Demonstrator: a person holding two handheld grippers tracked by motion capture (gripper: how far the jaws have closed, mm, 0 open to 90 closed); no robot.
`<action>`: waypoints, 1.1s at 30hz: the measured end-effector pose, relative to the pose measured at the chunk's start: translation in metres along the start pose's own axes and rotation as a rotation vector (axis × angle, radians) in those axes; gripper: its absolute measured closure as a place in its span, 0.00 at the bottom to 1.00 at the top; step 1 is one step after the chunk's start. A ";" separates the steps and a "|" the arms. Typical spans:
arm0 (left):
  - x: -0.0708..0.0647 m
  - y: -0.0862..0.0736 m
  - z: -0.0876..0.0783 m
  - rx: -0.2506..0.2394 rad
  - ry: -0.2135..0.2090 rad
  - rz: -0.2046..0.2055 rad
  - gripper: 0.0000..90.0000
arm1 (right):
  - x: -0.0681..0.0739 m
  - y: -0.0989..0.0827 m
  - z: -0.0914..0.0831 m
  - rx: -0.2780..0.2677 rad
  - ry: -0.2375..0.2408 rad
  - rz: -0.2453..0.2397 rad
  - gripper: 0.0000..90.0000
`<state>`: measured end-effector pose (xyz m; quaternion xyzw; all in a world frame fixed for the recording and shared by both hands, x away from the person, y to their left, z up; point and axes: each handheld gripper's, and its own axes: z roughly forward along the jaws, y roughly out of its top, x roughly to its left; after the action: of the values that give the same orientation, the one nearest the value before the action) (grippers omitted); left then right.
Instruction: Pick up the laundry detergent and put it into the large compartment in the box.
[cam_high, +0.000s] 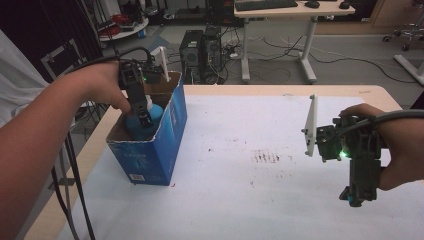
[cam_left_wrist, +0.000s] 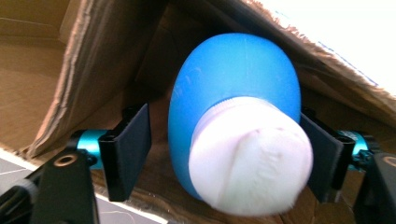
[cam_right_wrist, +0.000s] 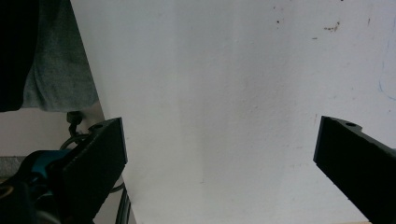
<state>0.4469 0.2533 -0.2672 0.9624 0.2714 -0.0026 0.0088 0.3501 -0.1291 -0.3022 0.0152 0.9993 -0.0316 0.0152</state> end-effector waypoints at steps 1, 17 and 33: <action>0.000 0.000 -0.001 0.003 -0.002 -0.002 0.25 | 0.000 0.000 0.000 -0.002 0.002 -0.003 0.02; -0.009 0.003 -0.031 0.028 0.006 0.029 0.18 | 0.000 0.002 -0.002 -0.005 0.000 -0.008 0.02; -0.029 0.019 -0.065 0.023 0.062 0.113 0.06 | -0.005 0.008 -0.003 0.005 0.011 -0.009 0.02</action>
<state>0.4318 0.2231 -0.2019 0.9758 0.2169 0.0244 -0.0107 0.3557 -0.1215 -0.2998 0.0107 0.9993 -0.0343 0.0093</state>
